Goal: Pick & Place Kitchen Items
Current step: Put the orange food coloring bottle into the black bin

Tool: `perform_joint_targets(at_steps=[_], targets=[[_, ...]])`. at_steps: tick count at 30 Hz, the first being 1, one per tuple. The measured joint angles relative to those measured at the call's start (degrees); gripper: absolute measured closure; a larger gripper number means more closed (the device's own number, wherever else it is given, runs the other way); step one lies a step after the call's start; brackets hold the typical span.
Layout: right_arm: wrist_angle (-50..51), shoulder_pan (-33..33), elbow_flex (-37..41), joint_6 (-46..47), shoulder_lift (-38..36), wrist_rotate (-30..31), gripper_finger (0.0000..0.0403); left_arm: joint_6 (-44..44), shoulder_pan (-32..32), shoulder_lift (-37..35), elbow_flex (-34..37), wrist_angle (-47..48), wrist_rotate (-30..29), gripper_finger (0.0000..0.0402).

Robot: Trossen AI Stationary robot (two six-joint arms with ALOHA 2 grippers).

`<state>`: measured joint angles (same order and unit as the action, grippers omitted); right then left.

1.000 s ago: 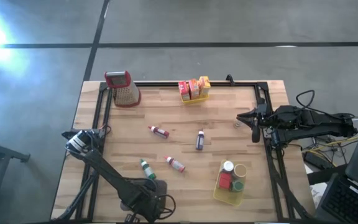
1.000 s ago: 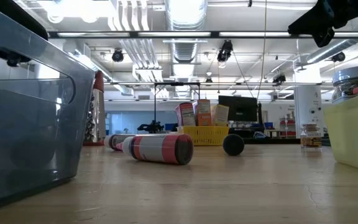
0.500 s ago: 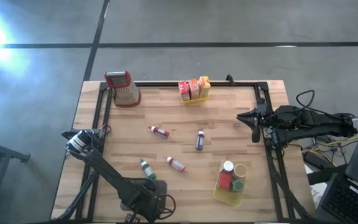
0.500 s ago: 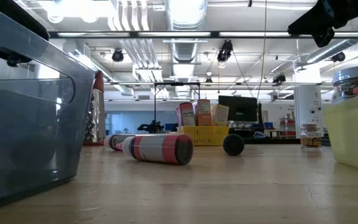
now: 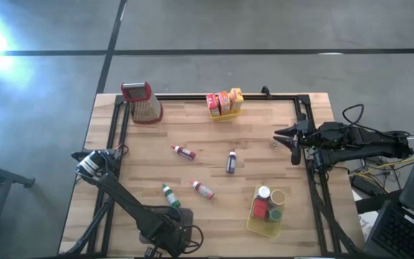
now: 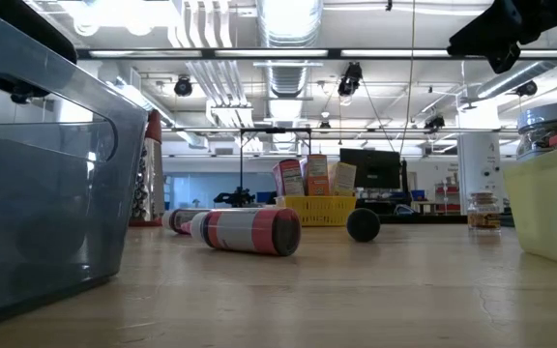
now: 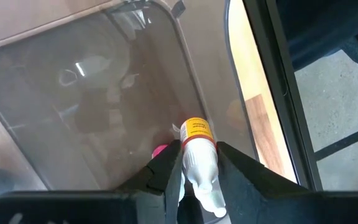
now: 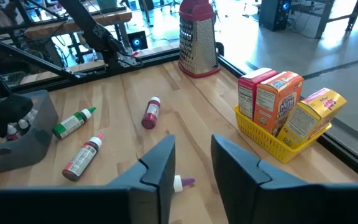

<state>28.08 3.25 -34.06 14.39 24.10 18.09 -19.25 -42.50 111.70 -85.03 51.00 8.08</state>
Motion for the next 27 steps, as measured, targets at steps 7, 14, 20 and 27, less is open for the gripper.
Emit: perform_joint_targets(at_steps=[7, 14, 20, 27], targets=[[0.00, -0.01, 0.00, 0.01, -0.02, -0.01, 0.0281, 0.60, 0.00, 0.00, 0.00, 0.00, 0.00, 0.0298], [0.00, 0.00, 0.00, 0.00, 0.00, -0.02, 0.0260, 0.66, 0.00, 0.00, 0.00, -0.02, -0.07, 0.0298], [-0.01, 0.00, 0.00, 0.00, 0.00, -0.01, 0.0244, 0.67, 0.00, 0.00, 0.00, -0.17, -0.11, 0.0298], [0.00, 0.00, 0.00, 0.00, -0.02, 0.00, 0.0226, 1.12, 0.00, -0.02, 0.00, -0.46, -0.15, 0.0298]])
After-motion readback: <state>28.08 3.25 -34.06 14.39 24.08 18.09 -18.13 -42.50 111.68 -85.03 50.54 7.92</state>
